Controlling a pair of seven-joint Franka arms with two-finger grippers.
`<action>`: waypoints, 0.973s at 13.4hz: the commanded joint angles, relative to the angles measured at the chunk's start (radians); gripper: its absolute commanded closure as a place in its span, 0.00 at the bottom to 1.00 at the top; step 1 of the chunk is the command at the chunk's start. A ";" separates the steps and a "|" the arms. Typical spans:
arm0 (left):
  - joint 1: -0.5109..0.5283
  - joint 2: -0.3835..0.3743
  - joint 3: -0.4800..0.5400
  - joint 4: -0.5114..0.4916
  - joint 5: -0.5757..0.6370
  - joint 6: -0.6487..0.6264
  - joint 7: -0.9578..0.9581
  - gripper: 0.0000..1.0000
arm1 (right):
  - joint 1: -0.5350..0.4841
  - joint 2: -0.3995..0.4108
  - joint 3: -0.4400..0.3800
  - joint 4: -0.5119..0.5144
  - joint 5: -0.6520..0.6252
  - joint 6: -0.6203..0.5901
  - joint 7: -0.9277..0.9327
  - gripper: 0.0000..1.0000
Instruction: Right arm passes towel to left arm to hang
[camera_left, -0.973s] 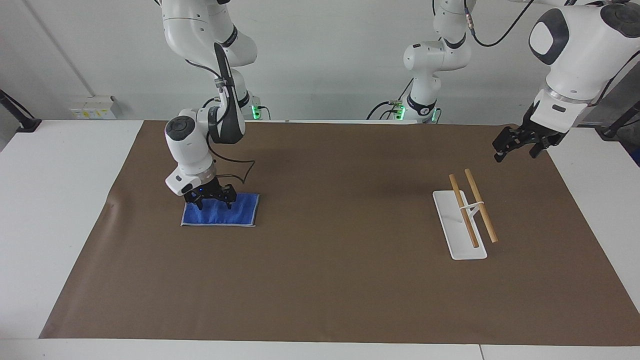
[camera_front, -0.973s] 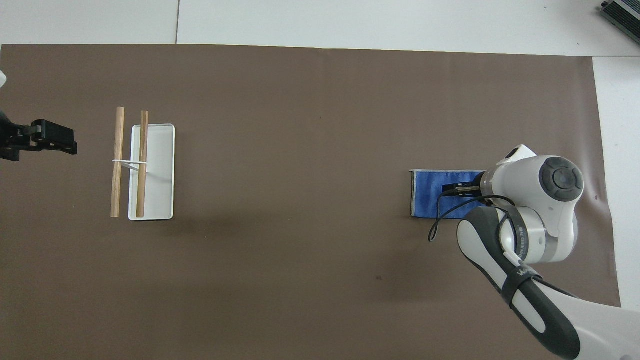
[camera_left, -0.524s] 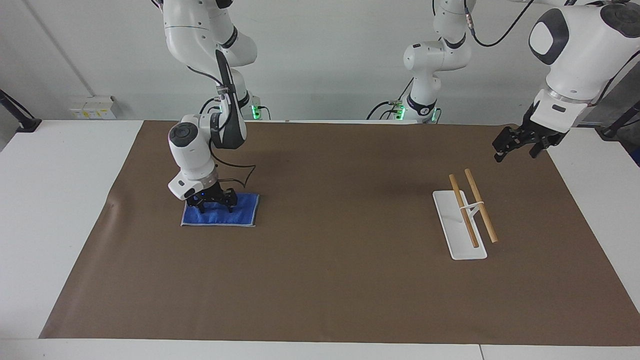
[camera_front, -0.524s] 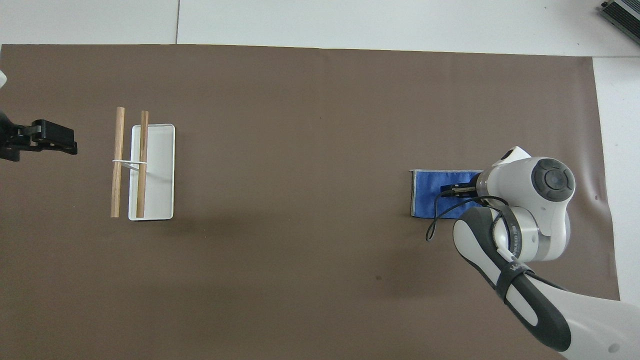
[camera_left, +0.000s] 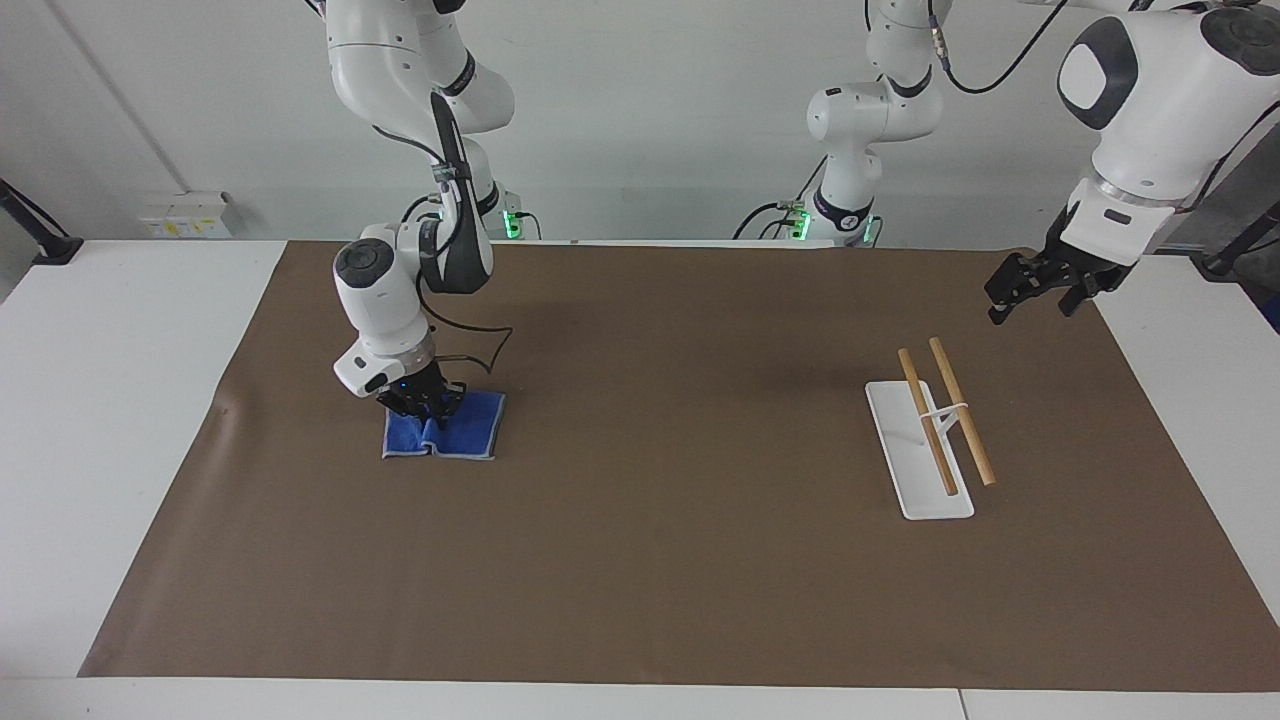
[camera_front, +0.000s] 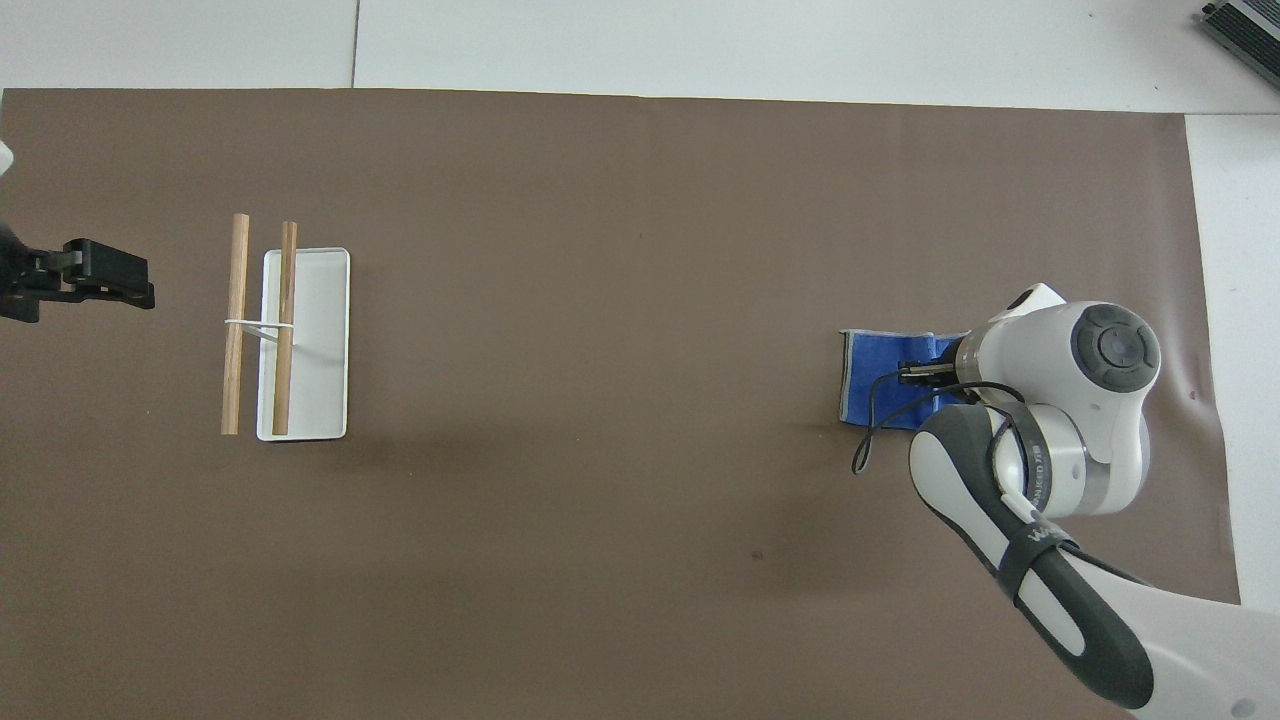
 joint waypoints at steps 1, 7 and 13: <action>0.006 -0.027 -0.002 -0.027 -0.009 0.001 0.002 0.00 | -0.002 -0.010 0.005 0.053 0.025 -0.075 0.020 1.00; 0.006 -0.028 -0.002 -0.027 -0.009 0.000 0.002 0.00 | 0.000 -0.059 0.050 0.148 0.029 -0.145 0.131 1.00; 0.000 -0.035 -0.002 -0.029 -0.009 -0.011 0.001 0.00 | 0.000 -0.062 0.129 0.376 0.194 -0.268 0.226 1.00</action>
